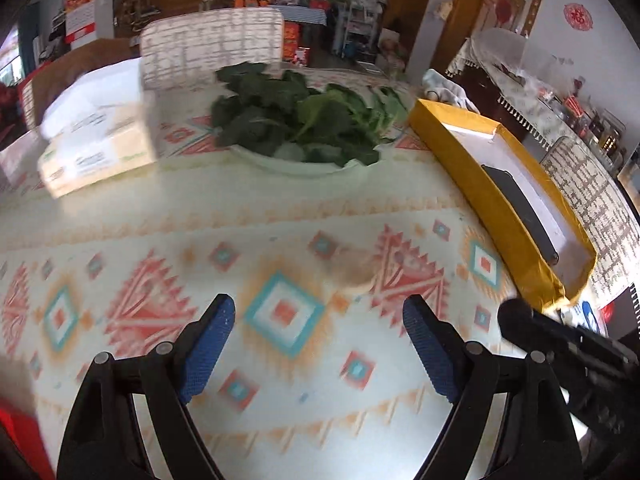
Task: Organize fruits
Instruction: 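Grasp the dark plum with the right tool while the left tool grasps the pale cake, then carry the plum and cake over the red tray and open both tools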
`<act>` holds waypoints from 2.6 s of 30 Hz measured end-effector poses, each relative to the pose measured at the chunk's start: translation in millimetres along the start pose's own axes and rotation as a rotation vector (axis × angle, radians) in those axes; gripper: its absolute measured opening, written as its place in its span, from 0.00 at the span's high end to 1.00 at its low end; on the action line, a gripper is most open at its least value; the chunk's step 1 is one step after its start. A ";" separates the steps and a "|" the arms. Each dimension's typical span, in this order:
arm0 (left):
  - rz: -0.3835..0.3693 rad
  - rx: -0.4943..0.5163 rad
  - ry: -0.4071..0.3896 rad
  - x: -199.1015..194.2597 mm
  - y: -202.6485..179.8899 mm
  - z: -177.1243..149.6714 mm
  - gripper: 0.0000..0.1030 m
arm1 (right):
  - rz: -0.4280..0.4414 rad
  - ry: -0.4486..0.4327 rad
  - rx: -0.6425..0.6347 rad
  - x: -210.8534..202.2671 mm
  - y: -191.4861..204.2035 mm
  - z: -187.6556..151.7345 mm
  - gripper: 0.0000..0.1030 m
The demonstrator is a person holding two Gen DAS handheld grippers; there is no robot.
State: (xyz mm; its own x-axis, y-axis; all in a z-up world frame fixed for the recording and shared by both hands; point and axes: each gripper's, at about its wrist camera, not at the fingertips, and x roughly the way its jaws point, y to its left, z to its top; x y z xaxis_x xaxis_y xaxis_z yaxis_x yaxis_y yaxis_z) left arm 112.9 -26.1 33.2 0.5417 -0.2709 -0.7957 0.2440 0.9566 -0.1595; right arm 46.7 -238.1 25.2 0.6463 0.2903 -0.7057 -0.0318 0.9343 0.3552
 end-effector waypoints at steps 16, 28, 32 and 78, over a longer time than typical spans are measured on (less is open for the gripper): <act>0.103 0.108 -0.038 18.9 -20.6 -0.2 0.69 | -0.005 0.023 0.013 6.5 -3.1 0.3 0.72; 0.053 -0.028 -0.125 -73.3 25.9 -56.0 0.69 | 0.061 0.012 -0.069 6.2 23.3 -5.4 0.72; 0.046 -0.111 -0.196 -118.7 48.2 -87.4 0.69 | 0.068 -0.001 -0.098 4.8 33.3 -10.2 0.72; 0.285 -0.588 -0.333 -263.7 274.5 -282.9 0.69 | 0.395 0.339 -0.609 66.7 399.6 -159.3 0.72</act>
State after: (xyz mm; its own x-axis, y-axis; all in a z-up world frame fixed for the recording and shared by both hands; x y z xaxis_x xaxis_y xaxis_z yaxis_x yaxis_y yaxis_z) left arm -190.6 338.4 34.0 0.7584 0.0684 -0.6482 -0.3641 0.8693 -0.3343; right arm -44.3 187.7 22.4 0.2364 0.5789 -0.7804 -0.6837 0.6698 0.2898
